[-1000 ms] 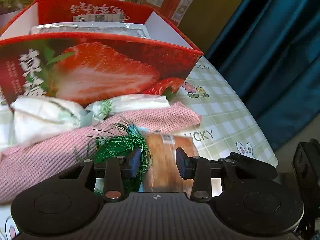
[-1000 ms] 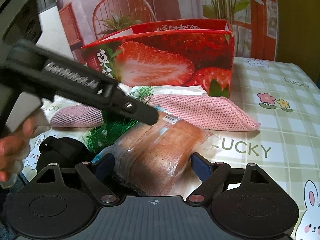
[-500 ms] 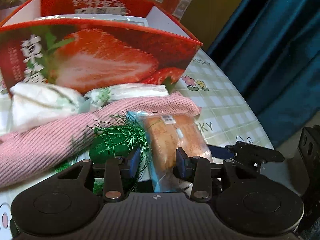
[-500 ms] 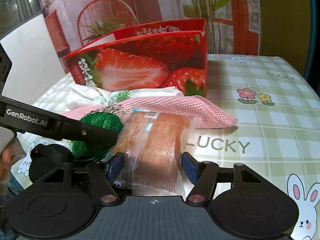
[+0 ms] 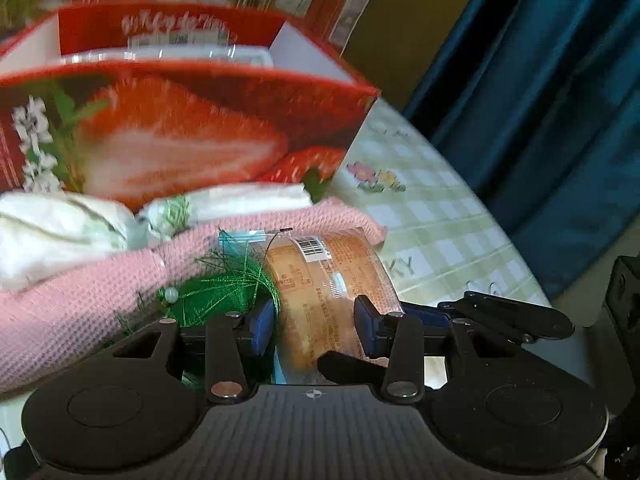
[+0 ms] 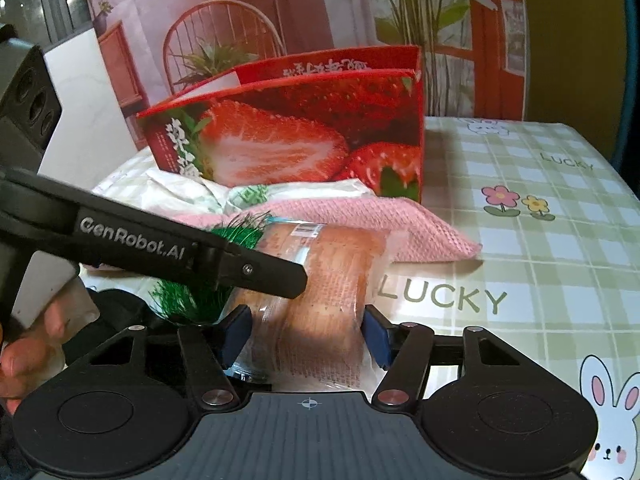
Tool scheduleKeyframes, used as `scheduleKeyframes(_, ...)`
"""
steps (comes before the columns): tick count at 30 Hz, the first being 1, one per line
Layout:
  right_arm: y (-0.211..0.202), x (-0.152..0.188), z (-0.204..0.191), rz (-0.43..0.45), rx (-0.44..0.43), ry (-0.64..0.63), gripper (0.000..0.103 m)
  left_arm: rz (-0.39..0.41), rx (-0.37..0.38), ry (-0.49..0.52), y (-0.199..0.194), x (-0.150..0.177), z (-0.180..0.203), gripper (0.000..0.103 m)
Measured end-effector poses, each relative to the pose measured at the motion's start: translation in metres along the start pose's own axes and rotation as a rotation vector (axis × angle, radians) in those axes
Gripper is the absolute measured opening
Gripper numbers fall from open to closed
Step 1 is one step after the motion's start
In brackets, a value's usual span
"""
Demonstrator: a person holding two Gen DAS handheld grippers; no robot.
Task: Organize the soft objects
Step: 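Close both grippers on the bread package and lift it, then lower the bread package into the red box and open both grippers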
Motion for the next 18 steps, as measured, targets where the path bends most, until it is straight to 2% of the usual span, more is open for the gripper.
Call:
scheduleKeyframes(4,-0.013,-0.014,-0.004,0.059,0.007,-0.023,0.056,0.079,0.038,0.000,-0.019,-0.016,0.008,0.044)
scheduleKeyframes(9,-0.028,-0.037,-0.004,0.126,0.005,-0.044,0.056,0.138,0.077,-0.012,-0.035,-0.035,0.013,0.047)
scheduleKeyframes(18,-0.028,-0.096,-0.014,0.218,-0.017,-0.134,0.056,0.240,0.091,-0.017,-0.055,-0.076,0.007,0.049)
Point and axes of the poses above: each gripper's, at about its wrist camera, not at the fingertips, and y roughly the way its jaws point, z to its right, x to its underside, the point moved 3 cm from there along y, roughly the way its jaws point, and after that the axes turned 10 degrees about z, right-handed, at the moved point
